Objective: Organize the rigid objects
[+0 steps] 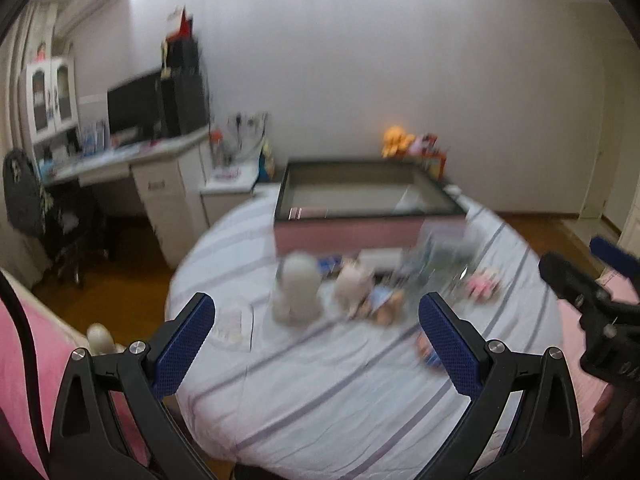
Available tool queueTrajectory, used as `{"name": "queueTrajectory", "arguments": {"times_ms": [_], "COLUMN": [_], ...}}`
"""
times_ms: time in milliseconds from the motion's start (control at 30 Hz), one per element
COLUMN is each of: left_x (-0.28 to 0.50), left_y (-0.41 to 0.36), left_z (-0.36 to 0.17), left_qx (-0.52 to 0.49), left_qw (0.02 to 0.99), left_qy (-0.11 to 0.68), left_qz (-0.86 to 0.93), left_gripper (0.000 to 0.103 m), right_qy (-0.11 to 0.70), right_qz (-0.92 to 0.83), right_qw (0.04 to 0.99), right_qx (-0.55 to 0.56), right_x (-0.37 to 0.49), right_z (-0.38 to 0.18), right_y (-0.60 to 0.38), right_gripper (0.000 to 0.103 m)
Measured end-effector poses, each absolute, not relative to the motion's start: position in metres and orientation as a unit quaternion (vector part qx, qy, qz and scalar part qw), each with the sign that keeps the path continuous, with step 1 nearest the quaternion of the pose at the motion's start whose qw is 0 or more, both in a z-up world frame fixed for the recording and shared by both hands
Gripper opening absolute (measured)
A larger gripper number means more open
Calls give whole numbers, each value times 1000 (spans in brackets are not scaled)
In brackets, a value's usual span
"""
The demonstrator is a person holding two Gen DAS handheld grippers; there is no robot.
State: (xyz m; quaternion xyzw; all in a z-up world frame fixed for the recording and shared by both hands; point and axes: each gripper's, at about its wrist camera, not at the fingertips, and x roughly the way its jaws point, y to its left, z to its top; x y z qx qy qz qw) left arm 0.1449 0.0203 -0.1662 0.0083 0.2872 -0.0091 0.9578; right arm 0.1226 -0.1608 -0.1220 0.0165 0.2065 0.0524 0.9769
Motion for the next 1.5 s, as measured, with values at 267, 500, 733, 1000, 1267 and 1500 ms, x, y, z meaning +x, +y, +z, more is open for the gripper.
{"name": "queueTrajectory", "arguments": {"times_ms": [267,500,733,1000,1267,1500], "left_x": [160,174,190,217,257,278], "left_y": [40,52,50,50,57,50], "left_z": [-207,-220,-223,-223,-225,-233], "left_qx": [-6,-25,-46,-39,-38,-12], "left_qw": [938,931,927,927,924,921], "left_qy": [346,365,372,372,380,388], "left_qz": [-2,7,0,12,33,32], "left_gripper": [103,103,103,103,103,77], "right_qy": [345,383,374,333,303,305], "right_qz": [83,95,117,113,122,133], "right_qw": [934,918,919,935,944,942], "right_qx": [44,30,40,50,39,34], "right_x": [171,197,199,194,213,237], "right_z": [-212,-236,-232,-208,-183,-182], "right_y": [-145,-125,-147,-168,-163,-154], "right_gripper": [103,103,68,68,68,68]}}
